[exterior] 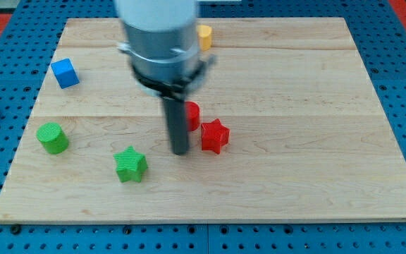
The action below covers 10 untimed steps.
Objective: Slide the green star towards the bottom center of the board
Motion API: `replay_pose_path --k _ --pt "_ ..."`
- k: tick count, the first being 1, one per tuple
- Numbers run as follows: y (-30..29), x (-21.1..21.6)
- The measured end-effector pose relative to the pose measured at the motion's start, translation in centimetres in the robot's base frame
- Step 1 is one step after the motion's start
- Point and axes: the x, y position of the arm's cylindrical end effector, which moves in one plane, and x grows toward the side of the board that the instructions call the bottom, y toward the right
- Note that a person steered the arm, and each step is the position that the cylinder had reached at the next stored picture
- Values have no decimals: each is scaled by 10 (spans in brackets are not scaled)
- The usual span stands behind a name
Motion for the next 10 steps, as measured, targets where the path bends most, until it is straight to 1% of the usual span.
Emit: replay_pose_path --k 1,2,3,4,5,6,7,8,9,10 --pt "47 -21" --pt "0 -48" --pt "-15 -14" --pt "-103 -44" --pt "-209 -54" --pt "-240 -52" --pt "-259 -23" --pt "-297 -16" --pt "-293 -26" --pt "-180 -14"
